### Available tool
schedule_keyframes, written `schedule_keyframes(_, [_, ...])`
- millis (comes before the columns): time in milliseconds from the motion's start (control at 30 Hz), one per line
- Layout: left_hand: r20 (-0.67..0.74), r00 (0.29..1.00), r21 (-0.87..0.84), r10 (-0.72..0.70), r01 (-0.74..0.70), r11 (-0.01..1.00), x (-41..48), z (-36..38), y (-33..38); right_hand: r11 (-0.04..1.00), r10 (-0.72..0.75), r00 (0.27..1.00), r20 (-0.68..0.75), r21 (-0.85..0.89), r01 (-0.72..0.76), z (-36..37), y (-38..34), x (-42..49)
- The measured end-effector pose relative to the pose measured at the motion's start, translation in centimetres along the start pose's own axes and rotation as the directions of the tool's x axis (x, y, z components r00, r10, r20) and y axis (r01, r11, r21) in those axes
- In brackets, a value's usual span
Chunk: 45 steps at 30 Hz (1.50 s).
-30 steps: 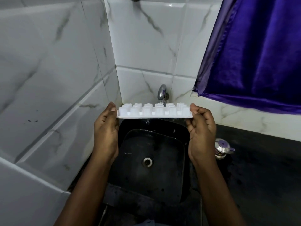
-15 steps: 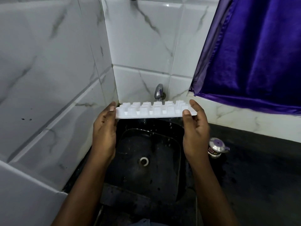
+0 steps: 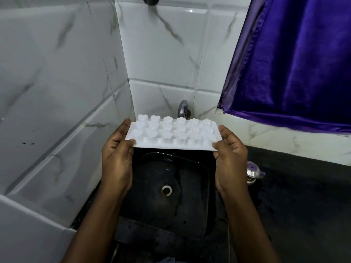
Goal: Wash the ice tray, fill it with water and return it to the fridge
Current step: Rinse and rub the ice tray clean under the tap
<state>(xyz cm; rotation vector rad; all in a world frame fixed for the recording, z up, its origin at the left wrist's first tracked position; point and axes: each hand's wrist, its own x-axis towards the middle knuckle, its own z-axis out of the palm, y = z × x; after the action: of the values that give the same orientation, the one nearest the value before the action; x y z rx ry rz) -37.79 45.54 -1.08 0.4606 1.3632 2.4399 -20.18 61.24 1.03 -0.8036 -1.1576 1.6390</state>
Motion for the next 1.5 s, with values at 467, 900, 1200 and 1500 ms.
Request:
schedule_keyframes(467, [-0.002,1.000,0.067,0.015,-0.015,0.998,-0.4,0.0,-0.3,0.991,0.060,0.996,0.066,0.112,-0.067,-0.5,0.1,1.0])
schedule_keyframes(900, [0.004,0.997,0.086,0.072,-0.072,0.994,-0.6,0.2,0.3,0.991,0.113,0.975,0.189,-0.091,-0.097,-1.2,-0.3,1.8])
schedule_keyframes(1200, [0.127,0.979,0.269,0.159,-0.188,0.945,-0.7,0.1,-0.3,0.711,-0.013,0.846,0.533,-0.590,0.383,-3.8,-2.5,1.6])
schedule_keyframes(1500, [0.083,0.978,0.437,0.193,-0.210,0.875,-0.6,-0.7,-1.2,0.750,-0.081,0.879,0.470,-0.552,0.364,-4.5,-2.9,1.6])
